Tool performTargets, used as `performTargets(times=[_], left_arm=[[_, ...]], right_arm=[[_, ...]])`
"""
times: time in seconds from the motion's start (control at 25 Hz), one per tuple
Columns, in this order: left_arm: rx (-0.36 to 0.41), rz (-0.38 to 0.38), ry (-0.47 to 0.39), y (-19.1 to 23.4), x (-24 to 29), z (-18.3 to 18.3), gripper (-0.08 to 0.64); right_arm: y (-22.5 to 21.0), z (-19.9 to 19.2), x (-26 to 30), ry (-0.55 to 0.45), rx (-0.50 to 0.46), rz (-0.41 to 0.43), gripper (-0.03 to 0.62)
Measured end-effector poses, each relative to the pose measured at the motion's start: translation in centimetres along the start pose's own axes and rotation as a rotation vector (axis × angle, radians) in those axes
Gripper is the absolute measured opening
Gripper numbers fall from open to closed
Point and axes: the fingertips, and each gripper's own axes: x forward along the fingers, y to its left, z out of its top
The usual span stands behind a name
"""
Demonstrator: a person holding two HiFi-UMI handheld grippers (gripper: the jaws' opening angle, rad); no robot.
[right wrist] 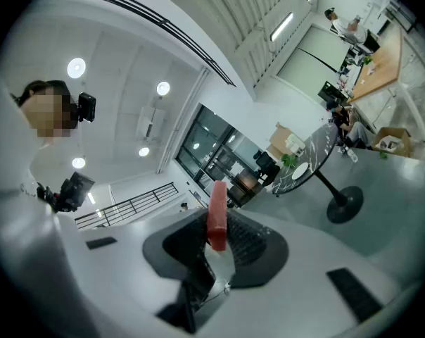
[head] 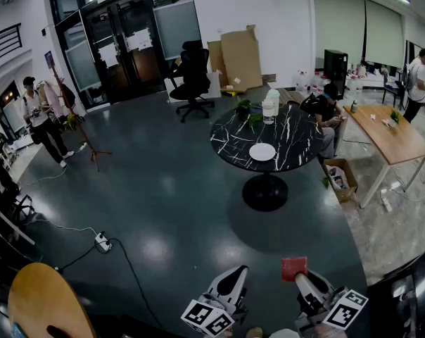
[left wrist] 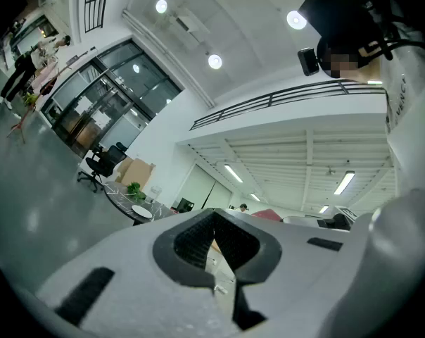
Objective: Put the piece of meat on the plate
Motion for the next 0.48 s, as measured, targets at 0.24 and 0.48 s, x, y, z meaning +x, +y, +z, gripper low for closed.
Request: performTargets(times=[0.24,0.48], left_arm=[[-0.006,0.024,-0.006,2.9,2.6,0.5,0.008],[0.016,0.071,-0.029,7.4,6.0,1.8,0.008]], right_arm=[[-2.5,2.4,3.4,-0.013,-0.011,-0.008,0.081],[-6.1,3.8,8.5,0.014,0.003,0.016,0.081]])
